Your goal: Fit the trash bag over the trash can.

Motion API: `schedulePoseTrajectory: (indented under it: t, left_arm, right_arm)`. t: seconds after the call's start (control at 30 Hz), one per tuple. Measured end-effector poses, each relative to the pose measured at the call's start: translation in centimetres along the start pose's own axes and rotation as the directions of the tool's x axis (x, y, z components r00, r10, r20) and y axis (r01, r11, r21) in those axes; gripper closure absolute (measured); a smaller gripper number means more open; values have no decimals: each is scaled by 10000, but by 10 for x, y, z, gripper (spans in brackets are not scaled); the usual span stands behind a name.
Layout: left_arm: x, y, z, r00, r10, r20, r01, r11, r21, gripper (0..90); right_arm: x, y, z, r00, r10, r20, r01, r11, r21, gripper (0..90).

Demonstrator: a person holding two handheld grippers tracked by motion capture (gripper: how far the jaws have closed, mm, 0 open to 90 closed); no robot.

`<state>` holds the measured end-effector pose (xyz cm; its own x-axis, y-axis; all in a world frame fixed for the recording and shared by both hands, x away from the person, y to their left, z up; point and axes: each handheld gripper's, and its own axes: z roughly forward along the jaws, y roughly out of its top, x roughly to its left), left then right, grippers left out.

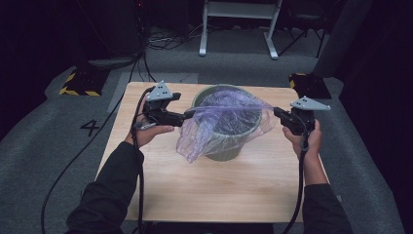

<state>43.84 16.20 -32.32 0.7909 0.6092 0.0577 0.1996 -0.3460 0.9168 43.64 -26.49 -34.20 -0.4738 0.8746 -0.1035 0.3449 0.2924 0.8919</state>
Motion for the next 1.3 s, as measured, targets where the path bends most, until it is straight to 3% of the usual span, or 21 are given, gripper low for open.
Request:
schedulePoseTrajectory:
  t: [0.13, 0.2, 0.23, 0.3, 0.37, 0.53, 0.73, 0.87, 1.03, 1.13, 1.17, 1.23, 1.3]
  left_arm:
    - [0, -1, -3, 9992, -7, -389, 15, 9998, 191, 330]
    - [0, 0, -1, 9981, 287, -545, -279, 9995, 155, 470]
    - [1, 1, 1, 9966, 321, -760, -312, 9994, 126, 475]
    - [3, 2, 6, 9978, 278, -608, -274, 9996, 68, 527]
    - [4, 4, 13, 9946, 206, -1022, -204, 9998, 26, 531]
    - [12, 2, 27, 9944, 39, -1059, -48, 10000, -84, 557]
    - [28, -6, 41, 9946, -238, -1006, 249, 9996, 101, 747]
    - [37, -11, 50, 9913, -817, -1034, 829, 9965, 76, 736]
    - [42, -17, 64, 9848, -1188, -1270, 1231, 9920, 266, 697]
    - [43, -16, 70, 9744, -1089, -1966, 1191, 9920, 407, 577]
    - [45, -16, 72, 9713, -1251, -2024, 1344, 9904, 327, 536]
    - [48, -17, 73, 9728, -1490, -1775, 1566, 9872, 293, 521]
    - [51, -19, 74, 9712, -1507, -1847, 1594, 9867, 329, 492]
  right_arm:
    - [0, 5, -5, 10000, -41, 71, 43, 9995, -320, 900]
    - [0, 8, -6, 9999, -141, 52, 144, 9983, -557, 900]
    - [0, 9, -6, 9998, -147, 92, 153, 9980, -616, 900]
    - [0, 13, -3, 9999, -46, 94, 52, 9979, -652, 900]
    - [1, 17, 4, 10000, -83, 26, 84, 9990, -432, 900]
    - [-1, 18, 21, 9999, 109, -81, -108, 9999, 59, 900]
    - [-4, 16, 36, 9999, 150, -54, -146, 9977, 656, 900]
    - [-7, 11, 46, 9988, 438, -221, -416, 9951, 898, 900]
    - [-5, 6, 55, 9981, 516, -350, -471, 9918, 1191, 900]
    - [-5, 2, 59, 9977, 558, -385, -503, 9900, 1315, 900]
    - [-5, 1, 60, 9977, 563, -378, -508, 9897, 1341, 900]
    - [-6, -1, 63, 9972, 635, -392, -575, 9888, 1378, 900]
    - [-6, -3, 65, 9974, 627, -359, -568, 9876, 1467, 900]
